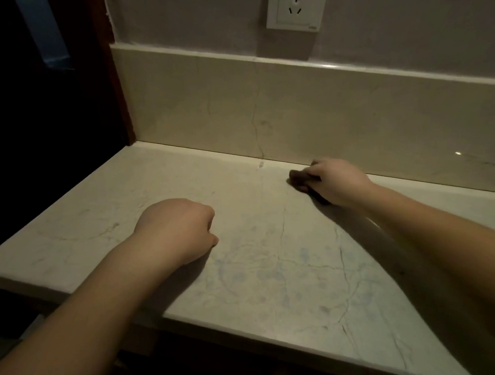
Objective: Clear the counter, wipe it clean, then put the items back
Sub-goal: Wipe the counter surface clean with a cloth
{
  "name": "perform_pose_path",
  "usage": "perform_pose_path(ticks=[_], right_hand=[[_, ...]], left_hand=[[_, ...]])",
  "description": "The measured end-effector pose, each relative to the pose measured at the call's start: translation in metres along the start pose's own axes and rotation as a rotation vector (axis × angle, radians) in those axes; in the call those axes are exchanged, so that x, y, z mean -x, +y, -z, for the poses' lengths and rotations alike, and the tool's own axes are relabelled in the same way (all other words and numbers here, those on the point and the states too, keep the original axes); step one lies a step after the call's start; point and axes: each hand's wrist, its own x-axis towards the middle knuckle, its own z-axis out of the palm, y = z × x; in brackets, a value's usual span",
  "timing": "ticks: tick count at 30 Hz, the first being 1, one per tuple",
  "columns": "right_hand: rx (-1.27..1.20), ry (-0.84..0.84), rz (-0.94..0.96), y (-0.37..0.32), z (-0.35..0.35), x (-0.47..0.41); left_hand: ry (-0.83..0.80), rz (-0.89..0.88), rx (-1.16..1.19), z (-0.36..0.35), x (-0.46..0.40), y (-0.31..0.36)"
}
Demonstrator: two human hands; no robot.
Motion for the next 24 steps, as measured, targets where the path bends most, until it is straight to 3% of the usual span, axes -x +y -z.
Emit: perform_pose_path(ticks=[5, 9, 13, 16, 20, 24], right_hand=[[-0.094, -0.039, 0.050, -0.002, 0.002, -0.004], [-0.257, -0.120, 0.290, -0.034, 0.016, 0.072], [-0.203, -0.190, 0.459, -0.047, 0.024, 0.105], [-0.178, -0.161, 0.415, -0.035, 0.020, 0.073], [-0.081, -0.069, 0.214, -0.015, 0.005, 0.017], [-0.196, -0.063, 0.240, -0.027, 0.004, 0.025]], left_hand=[[0.002, 0.037, 0.006, 0.002, 0.001, 0.000], [0.021, 0.057, 0.022, -0.001, 0.001, 0.001], [0.040, 0.082, 0.030, -0.005, 0.004, 0.004], [0.066, 0.106, 0.046, -0.007, 0.009, 0.007], [0.081, 0.133, 0.110, -0.009, 0.016, 0.009], [0.081, 0.117, 0.223, -0.013, 0.029, 0.009]])
